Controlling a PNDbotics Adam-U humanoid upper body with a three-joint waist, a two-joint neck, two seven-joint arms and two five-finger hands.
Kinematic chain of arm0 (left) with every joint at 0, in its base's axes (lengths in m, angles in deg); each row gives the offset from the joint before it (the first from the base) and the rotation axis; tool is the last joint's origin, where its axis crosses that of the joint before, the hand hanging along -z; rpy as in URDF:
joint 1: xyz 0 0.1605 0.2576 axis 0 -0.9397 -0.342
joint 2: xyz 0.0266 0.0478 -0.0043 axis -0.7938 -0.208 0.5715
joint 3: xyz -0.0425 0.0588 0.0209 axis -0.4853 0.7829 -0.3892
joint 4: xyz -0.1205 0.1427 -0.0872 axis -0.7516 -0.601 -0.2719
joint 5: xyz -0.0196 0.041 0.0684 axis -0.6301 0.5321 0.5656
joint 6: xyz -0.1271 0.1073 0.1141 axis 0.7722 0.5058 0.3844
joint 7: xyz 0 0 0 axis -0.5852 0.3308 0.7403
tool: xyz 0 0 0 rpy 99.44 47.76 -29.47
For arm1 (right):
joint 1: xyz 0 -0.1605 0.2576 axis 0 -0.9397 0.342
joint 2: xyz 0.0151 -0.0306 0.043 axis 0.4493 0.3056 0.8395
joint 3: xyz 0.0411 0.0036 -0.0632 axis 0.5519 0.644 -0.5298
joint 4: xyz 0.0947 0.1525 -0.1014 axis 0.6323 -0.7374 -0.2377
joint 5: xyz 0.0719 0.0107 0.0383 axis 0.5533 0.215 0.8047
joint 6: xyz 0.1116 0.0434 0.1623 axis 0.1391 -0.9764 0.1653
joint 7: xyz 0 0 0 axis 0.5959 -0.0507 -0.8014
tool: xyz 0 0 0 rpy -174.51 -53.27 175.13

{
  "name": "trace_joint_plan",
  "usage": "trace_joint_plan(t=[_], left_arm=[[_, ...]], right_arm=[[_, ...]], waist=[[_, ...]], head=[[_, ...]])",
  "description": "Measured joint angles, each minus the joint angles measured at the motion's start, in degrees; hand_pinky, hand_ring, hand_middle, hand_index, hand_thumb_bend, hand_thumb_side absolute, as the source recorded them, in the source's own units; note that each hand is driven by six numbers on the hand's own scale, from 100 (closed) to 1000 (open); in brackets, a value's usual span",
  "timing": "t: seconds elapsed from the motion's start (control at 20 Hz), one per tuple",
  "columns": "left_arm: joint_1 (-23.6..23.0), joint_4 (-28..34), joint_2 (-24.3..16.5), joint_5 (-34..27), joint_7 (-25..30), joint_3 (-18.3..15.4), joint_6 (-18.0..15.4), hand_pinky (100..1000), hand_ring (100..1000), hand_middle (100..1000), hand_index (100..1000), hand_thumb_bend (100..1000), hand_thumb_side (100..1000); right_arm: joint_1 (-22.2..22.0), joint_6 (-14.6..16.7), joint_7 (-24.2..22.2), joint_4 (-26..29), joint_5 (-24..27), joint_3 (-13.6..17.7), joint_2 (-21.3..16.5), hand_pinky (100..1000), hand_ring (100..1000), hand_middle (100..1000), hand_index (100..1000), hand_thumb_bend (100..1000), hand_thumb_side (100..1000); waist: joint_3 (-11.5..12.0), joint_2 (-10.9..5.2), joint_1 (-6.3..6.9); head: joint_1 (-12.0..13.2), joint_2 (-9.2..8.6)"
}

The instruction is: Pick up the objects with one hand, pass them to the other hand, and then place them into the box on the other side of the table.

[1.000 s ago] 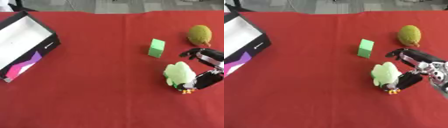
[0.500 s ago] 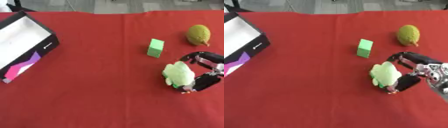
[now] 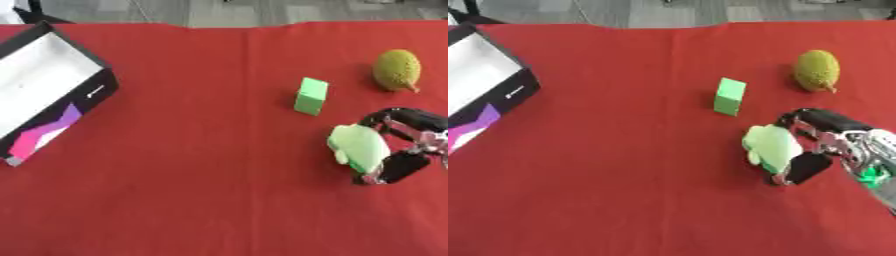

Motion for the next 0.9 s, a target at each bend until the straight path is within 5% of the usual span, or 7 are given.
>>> trace_joint_plan(t=[0.3, 0.5, 0.7, 0.9], left_arm=[[-0.1, 0.0, 0.0, 0.0, 0.0, 0.0, 0.0, 725, 773, 814, 854, 917, 625], [-0.1, 0.1, 0.0, 0.0, 0.0, 0.0, 0.0, 725, 773, 814, 854, 917, 626], [-0.3, 0.5, 0.0, 0.0, 0.0, 0.0, 0.0, 724, 773, 813, 853, 917, 628], [-0.3, 1.0, 0.0, 0.1, 0.3, 0.0, 0.2, 725, 774, 813, 854, 915, 630]], right_arm=[[1.4, 0.7, 0.4, -0.8, -2.6, -1.0, 1.3, 769, 638, 624, 752, 565, 127], [1.3, 0.2, 2.5, -0.4, -1.8, -1.3, 1.9, 765, 613, 601, 723, 405, 100], [0.8, -1.9, 4.3, 2.1, 4.0, -0.6, 1.9, 767, 613, 605, 717, 291, 100], [2.3, -1.9, 4.7, 4.1, 11.1, 0.9, 1.8, 769, 619, 614, 721, 297, 100]], waist=[[0.1, 0.0, 0.0], [0.3, 0.0, 0.0], [0.3, 0.0, 0.0], [0.2, -0.02, 0.0]], head=[[-0.4, 0.0], [-0.4, 0.0], [-0.3, 0.0], [0.0, 0.0]])
